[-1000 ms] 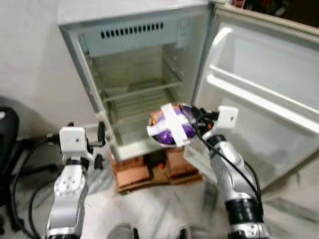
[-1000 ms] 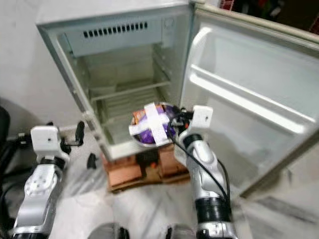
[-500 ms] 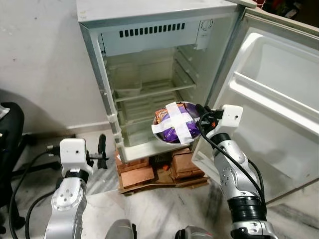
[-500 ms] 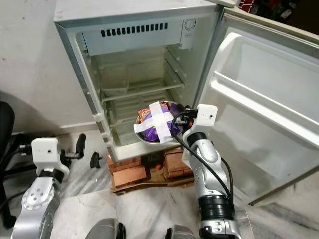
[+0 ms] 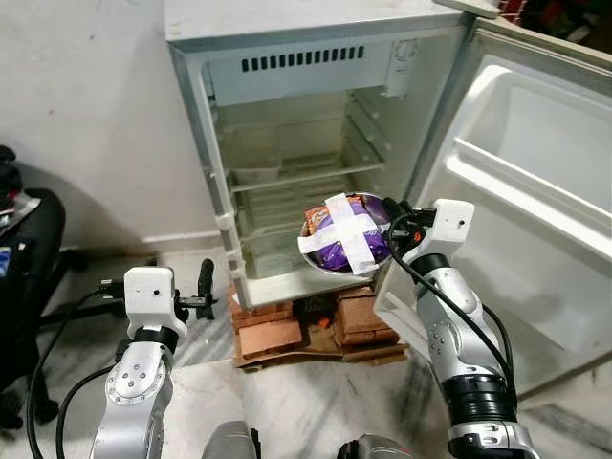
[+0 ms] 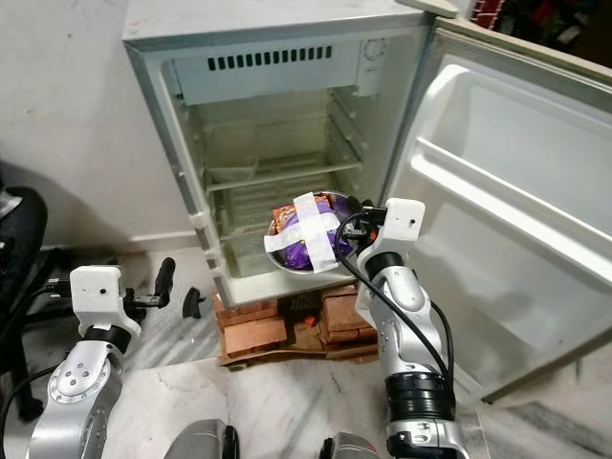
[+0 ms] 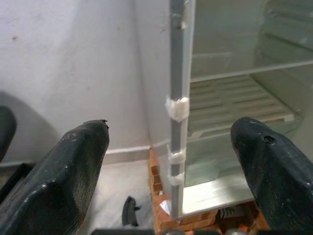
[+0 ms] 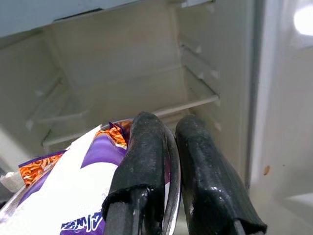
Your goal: Restocking fridge
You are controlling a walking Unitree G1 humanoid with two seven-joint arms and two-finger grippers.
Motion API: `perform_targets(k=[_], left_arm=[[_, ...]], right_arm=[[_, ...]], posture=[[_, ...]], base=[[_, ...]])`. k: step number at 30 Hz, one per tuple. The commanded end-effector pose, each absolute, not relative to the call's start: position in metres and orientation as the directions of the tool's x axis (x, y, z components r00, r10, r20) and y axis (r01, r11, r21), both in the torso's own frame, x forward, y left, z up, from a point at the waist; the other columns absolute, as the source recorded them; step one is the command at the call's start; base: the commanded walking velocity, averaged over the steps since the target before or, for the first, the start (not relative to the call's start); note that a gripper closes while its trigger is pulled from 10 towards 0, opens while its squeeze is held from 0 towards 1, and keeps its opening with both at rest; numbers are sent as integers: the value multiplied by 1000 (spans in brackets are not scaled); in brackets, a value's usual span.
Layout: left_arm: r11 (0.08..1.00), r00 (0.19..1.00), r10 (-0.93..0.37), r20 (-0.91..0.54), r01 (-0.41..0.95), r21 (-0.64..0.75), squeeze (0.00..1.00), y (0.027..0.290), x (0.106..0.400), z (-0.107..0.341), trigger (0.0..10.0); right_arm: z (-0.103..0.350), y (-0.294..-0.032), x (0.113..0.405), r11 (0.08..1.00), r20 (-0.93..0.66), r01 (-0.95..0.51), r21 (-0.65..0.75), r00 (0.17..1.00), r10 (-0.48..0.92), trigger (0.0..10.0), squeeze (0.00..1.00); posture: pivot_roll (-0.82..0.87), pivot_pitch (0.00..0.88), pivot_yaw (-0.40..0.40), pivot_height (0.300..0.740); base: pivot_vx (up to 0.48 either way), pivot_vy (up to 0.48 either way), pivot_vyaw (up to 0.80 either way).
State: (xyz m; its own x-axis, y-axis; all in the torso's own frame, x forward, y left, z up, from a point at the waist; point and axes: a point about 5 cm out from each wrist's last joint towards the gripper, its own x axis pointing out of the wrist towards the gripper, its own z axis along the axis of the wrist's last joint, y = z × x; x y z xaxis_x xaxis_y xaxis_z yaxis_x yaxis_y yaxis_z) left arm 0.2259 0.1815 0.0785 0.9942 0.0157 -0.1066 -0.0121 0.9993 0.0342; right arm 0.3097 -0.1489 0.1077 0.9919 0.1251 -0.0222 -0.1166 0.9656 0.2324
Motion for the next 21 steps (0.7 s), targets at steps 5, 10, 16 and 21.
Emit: perform_targets(k=[5, 10, 16, 21], left_arm=[[1000, 994, 2, -106, 1, 24, 0, 180, 225, 81, 10000], [1000, 994, -5, -107, 7, 18, 0, 179, 224, 81, 10000], [1000, 994, -12, -107, 13, 6, 0, 178, 224, 81, 10000], [1000, 994, -18, -104, 18, 1, 0, 177, 224, 82, 10000]], right_arm=[[113, -149, 311, 966, 5, -123, 228, 992, 125, 10000, 0], [113, -150, 311, 966, 3, -121, 230, 992, 123, 10000, 0], [113, -150, 311, 966, 3, -117, 232, 993, 119, 10000, 0], [113, -150, 310, 966, 2, -116, 231, 993, 118, 10000, 0]], posture=[[89, 64, -5, 740], [88, 68, -8, 740], [87, 71, -9, 740], [86, 73, -9, 740]], base=[[0, 0, 800], [0, 0, 800], [0, 0, 591], [105, 0, 0]])
